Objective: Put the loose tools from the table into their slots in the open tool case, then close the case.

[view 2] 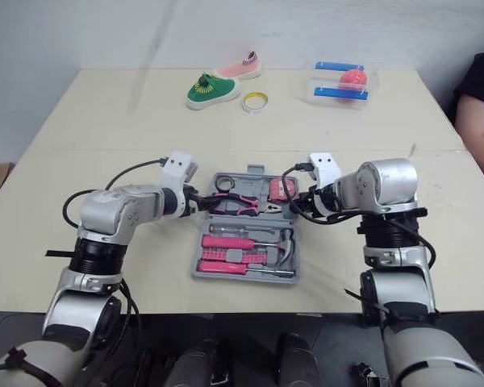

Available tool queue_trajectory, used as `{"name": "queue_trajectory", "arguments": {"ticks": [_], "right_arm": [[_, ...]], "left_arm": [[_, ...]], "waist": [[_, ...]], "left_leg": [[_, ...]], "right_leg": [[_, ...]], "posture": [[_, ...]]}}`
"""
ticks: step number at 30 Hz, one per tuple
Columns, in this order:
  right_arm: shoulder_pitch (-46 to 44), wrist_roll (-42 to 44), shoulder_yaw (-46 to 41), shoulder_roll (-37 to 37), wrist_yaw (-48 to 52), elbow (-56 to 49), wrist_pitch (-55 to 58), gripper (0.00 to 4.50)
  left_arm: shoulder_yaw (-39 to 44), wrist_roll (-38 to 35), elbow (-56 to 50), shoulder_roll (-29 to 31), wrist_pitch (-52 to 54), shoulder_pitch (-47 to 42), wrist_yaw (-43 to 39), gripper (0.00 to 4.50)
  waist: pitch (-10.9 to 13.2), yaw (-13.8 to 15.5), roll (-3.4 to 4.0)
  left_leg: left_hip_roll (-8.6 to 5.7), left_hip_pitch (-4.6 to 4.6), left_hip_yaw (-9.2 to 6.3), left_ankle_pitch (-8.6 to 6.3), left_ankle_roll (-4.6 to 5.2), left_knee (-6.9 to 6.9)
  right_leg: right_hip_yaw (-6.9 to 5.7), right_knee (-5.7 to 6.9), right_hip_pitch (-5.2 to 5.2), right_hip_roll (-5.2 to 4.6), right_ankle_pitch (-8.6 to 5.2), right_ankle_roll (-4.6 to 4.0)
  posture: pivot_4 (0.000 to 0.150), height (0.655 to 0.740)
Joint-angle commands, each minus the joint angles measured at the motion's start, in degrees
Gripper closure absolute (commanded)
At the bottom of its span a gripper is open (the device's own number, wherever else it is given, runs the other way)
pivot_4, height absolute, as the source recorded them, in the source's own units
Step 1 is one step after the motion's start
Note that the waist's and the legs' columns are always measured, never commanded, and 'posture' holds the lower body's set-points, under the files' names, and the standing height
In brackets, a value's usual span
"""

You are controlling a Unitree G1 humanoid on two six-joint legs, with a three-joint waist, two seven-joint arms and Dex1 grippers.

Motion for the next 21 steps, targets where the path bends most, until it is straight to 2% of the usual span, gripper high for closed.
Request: {"name": "queue_trajectory", "arguments": {"ticks": [1, 2, 4, 6, 8, 12, 18, 21], "right_arm": [[-0.84, -0.68, -7.88, 3.53, -2.66, 0.04, 0.53, 4.21], [-0.73, -0.44, -9.65, 4.52, -2.77, -0.86, -0.52, 4.5], [-0.22, -0.44, -11.18, 5.43, -3.14, -2.48, -1.86, 4.5], [2.36, -0.21, -10.65, 5.17, -1.99, -6.38, -6.75, 4.5], [6.6, 0.66, -9.12, 4.23, 0.58, -11.92, -13.43, 4.5], [16.0, 0.79, -6.45, 2.47, 6.16, -20.02, -27.03, 4.5], [26.92, -5.35, -0.57, -1.29, 13.1, -19.93, -54.75, 4.5], [33.61, -11.27, 1.12, -2.71, 17.46, -14.03, -82.45, 4.5]], "left_arm": [[-0.04, -0.5, -2.19, -0.68, -0.86, 1.21, -0.8, 2.54], [0.88, -1.29, -3.25, -1.45, -0.92, 1.7, -0.98, 3.03], [4.05, -2.6, -4.49, -3.65, -0.7, 2.35, 0.05, 3.96], [7.11, -2.78, -5.73, -5.46, -3.16, 3.44, 1.51, 4.45], [8.81, -2.63, -7.37, -6.11, -8.03, 4.96, 1.28, 4.5], [10.92, 0.07, -7.34, -5.87, -27.15, 7.35, 0.55, 4.5], [8.91, 4.89, -3.74, -2.75, -50.1, 11.36, -2.88, 4.5], [4.79, 11.17, -0.61, 1.01, -66.65, 16.38, -5.08, 4.5]], "waist": [[-0.01, 0.0, -0.01], [-0.01, -0.01, -0.01], [-0.01, -0.07, 0.0], [-0.01, -0.08, 0.0], [-0.01, -0.07, 0.0], [0.0, -0.02, -0.01], [0.0, -0.09, -0.01], [0.0, -0.08, -0.01]], "left_leg": [[-0.01, 0.0, 0.0, 0.0, 0.01, 0.0], [-0.01, 0.0, 0.0, 0.0, 0.01, 0.0], [0.0, 0.0, 0.0, 0.01, 0.01, 0.0], [0.01, 0.0, 0.0, 0.02, -0.01, -0.03], [0.01, -0.02, -0.02, 0.02, -0.02, -0.04], [-0.05, -0.05, 0.04, 0.01, -0.02, -0.13], [-0.02, -0.03, 0.09, 0.01, -0.02, -0.14], [0.04, 0.02, 0.14, 0.0, -0.04, -0.24]], "right_leg": [[0.0, 0.0, 0.0, -0.01, 0.0, 0.0], [0.01, 0.0, 0.02, 0.0, 0.0, 0.0], [0.01, 0.0, 0.0, 0.01, 0.01, 0.01], [0.02, 0.0, -0.01, 0.02, 0.01, 0.01], [0.05, -0.03, -0.01, 0.02, 0.01, 0.01], [0.03, -0.1, -0.06, 0.02, 0.02, 0.03], [0.03, -0.13, -0.05, 0.06, 0.03, 0.05], [0.03, -0.24, -0.05, 0.16, 0.03, 0.05]], "posture": [[0.15, 0.74], [0.15, 0.74], [0.15, 0.74], [0.15, 0.74], [0.15, 0.74], [0.15, 0.74], [0.15, 0.74], [0.15, 0.74]]}}
